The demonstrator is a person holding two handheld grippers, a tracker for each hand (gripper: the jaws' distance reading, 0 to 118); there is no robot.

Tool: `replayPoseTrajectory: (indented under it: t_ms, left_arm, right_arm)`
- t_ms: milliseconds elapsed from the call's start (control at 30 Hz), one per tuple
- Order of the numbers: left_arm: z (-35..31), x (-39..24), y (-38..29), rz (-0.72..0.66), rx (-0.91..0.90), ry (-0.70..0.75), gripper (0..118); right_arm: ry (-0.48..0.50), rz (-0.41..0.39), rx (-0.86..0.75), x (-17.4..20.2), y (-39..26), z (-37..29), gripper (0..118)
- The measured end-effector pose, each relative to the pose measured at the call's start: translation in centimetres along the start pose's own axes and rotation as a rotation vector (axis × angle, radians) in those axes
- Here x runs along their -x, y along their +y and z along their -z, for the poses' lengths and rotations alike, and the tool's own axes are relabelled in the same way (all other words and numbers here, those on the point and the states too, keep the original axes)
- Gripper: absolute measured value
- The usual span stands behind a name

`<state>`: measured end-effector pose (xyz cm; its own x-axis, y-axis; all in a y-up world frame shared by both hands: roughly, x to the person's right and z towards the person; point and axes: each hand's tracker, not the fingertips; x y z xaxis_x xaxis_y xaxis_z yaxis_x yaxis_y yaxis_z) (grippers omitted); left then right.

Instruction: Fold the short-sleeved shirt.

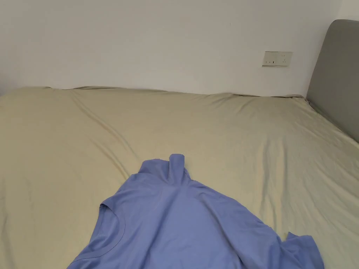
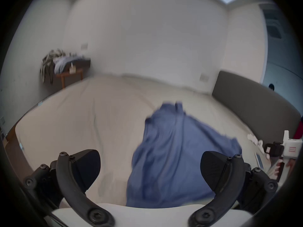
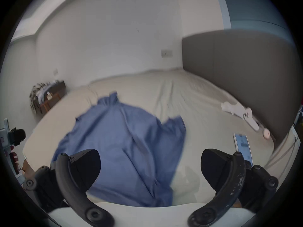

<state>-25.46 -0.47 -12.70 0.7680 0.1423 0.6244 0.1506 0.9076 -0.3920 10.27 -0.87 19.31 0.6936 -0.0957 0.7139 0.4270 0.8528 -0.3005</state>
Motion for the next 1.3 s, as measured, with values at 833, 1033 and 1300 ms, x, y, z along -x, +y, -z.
replayPoseTrajectory:
  t_ms: [833,1033,1300]
  left_arm:
    - [27.6,-9.5,9.3,0.05,0.215,-0.248,3]
    - [47.1,-11.2,13.8,0.093,0.415,-0.194,109]
    - [59.9,-11.6,9.6,0.111,0.58,-0.062,79]
  right_arm:
    - [-0.079,-0.073,-0.107,3.4,2.4,7.4,3]
    - [-0.114,-0.017,-0.063,2.1,3.2,11.6,3]
    - [-0.175,-0.017,0.004,0.8,2.2,15.0,3]
